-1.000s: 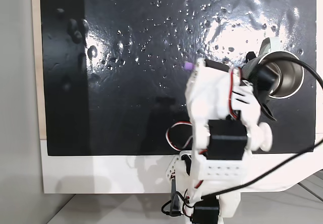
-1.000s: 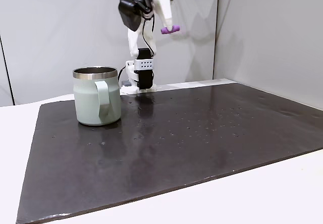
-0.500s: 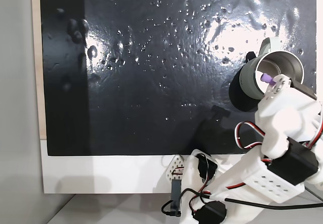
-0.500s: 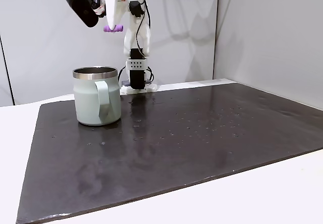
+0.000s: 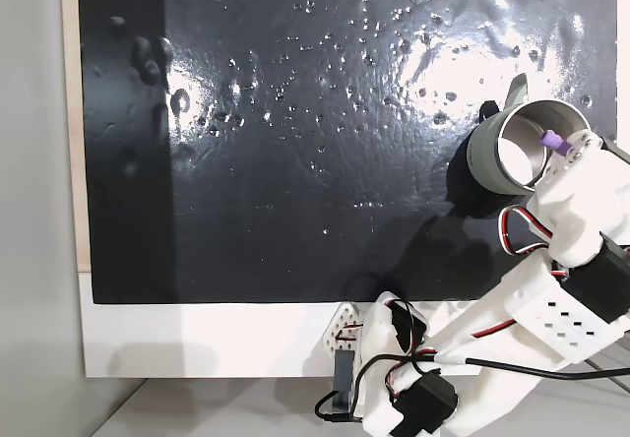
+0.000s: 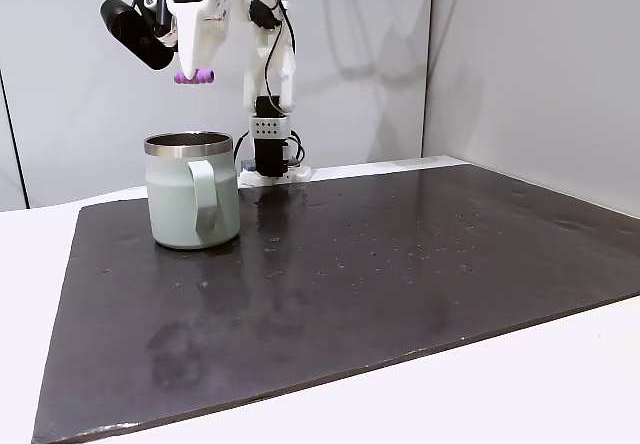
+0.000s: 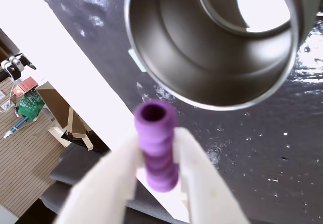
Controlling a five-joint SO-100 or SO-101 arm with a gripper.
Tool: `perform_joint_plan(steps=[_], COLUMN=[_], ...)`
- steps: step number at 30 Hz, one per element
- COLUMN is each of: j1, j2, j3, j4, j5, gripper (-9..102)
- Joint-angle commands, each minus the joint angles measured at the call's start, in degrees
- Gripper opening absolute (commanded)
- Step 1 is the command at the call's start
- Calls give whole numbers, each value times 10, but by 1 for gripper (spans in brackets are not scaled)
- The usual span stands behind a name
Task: Grasp a pengrip and put it in the cup.
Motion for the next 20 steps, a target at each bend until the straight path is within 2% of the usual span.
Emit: perform_joint_plan(steps=[1,20], j1=[9,1], j2=[4,22], j3=[-11,-7], j4=[-20,-15], j5=[7,4], gripper=[41,37])
